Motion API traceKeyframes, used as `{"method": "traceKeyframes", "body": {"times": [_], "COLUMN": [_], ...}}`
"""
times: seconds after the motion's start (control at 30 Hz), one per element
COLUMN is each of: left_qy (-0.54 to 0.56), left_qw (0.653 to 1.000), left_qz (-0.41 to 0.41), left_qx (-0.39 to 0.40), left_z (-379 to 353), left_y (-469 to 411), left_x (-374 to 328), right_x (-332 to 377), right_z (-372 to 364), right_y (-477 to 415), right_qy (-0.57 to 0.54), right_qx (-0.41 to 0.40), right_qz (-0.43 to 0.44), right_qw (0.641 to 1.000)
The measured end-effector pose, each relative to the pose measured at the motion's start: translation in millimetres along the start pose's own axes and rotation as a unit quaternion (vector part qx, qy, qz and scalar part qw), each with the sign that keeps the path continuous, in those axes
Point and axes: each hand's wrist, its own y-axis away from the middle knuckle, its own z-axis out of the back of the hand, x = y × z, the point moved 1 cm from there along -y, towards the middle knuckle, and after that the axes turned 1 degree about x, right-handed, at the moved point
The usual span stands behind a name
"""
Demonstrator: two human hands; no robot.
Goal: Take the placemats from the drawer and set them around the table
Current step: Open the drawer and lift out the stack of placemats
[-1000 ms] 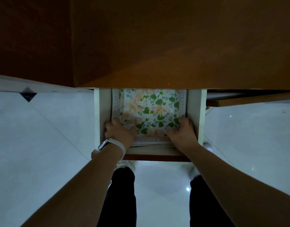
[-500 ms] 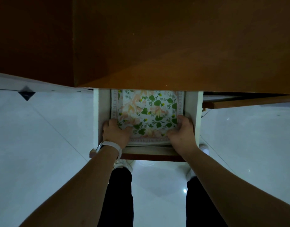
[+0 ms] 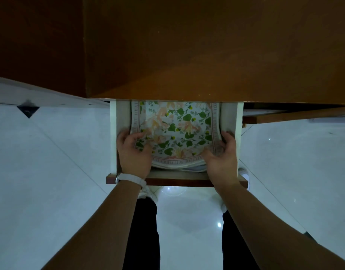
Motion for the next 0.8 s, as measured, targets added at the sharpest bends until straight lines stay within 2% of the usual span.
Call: {"method": "traceKeyframes", "body": {"times": [0.13,0.23,0.4,0.57,0.67,0.73,0.8], "left_qy": [0.026,0.128,0.18,0.196,0.188,0.156,0.135], "left_qw": [0.999,0.984,0.953,0.923,0.92,0.935,0.947], "left_qz": [0.029,0.097,0.168,0.237,0.268,0.262,0.246], "left_qx": [-0.03,-0.08,-0.177,-0.231,-0.213,-0.182,-0.154], "left_z": [-3.6,-12.4,-24.1,-25.8,-23.6,-20.5,-16.2], "left_y": [2.3,7.3,11.3,11.8,15.7,11.5,7.4], "left_x": [-0.3,-8.7,-19.4,-25.9,-23.2,-20.9,-20.1], "right_x": [1.2,3.2,5.6,1.6,-3.3,-5.2,-9.4], "right_z": [-2.9,-3.9,-0.9,-0.2,0.9,1.4,0.2], "right_y": [-3.5,-6.1,-5.0,-1.9,1.5,4.8,7.1], "right_qy": [-0.039,-0.056,-0.017,0.03,0.071,0.108,0.109], "right_qx": [-0.029,-0.036,-0.047,-0.052,-0.044,-0.044,-0.047], "right_qz": [-0.04,-0.053,-0.031,0.009,0.049,0.099,0.114], "right_qw": [0.998,0.996,0.998,0.998,0.995,0.988,0.986]}}
